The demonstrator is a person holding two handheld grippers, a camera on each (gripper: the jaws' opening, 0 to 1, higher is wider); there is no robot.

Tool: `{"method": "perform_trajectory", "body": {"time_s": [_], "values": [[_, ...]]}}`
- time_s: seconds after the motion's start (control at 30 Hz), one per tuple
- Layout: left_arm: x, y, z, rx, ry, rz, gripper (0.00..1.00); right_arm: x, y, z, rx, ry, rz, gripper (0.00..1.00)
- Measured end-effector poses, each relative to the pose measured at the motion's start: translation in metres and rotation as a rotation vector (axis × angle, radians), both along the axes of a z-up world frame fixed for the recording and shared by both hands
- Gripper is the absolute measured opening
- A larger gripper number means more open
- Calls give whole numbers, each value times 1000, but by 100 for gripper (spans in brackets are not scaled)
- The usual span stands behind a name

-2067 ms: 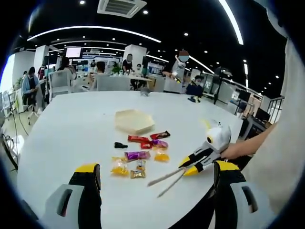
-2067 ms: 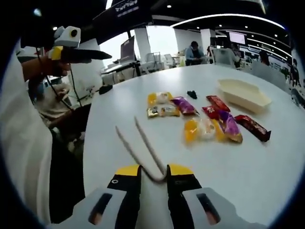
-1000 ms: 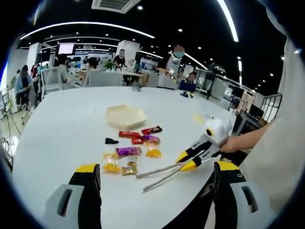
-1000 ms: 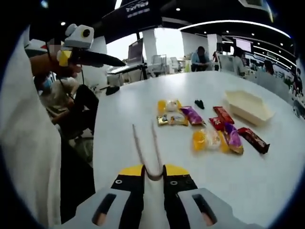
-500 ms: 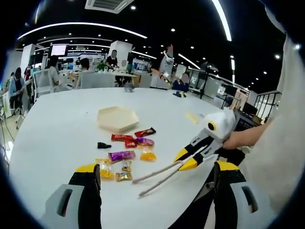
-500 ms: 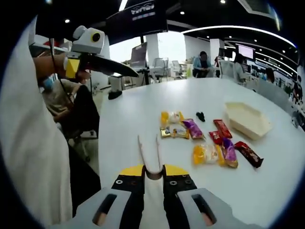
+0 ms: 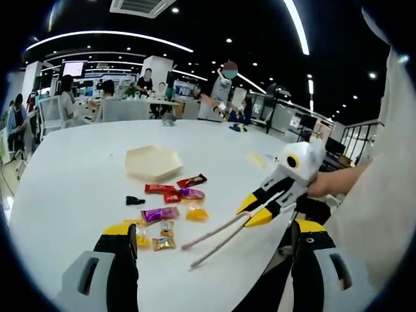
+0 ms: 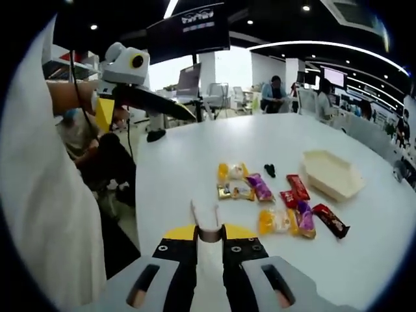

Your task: Place the target food into the container with the food tongs after gripping and lifting it, then release it inside without dropping or visibly crushing the food.

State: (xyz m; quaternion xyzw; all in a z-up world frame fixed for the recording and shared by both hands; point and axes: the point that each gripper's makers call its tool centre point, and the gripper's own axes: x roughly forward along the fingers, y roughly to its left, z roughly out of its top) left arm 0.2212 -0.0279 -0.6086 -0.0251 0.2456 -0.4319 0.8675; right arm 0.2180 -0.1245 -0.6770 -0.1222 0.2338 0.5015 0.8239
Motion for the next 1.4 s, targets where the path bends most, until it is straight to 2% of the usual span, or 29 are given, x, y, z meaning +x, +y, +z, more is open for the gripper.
{"method": "perform_trajectory", "body": {"time_s": [0.73, 1.07, 1.2, 1.4], "values": [[-2, -17, -12, 4, 10, -80, 99, 1, 11, 28, 9, -38, 17, 12], [-2, -28, -14, -15, 14, -104, 99, -2, 14, 33, 1, -44, 37, 12], [0, -29, -20, -14, 11, -121, 94, -2, 15, 34, 1, -44, 44, 12], [6, -30, -26, 21, -3, -160, 95, 0, 16, 35, -2, -44, 45, 12]]}}
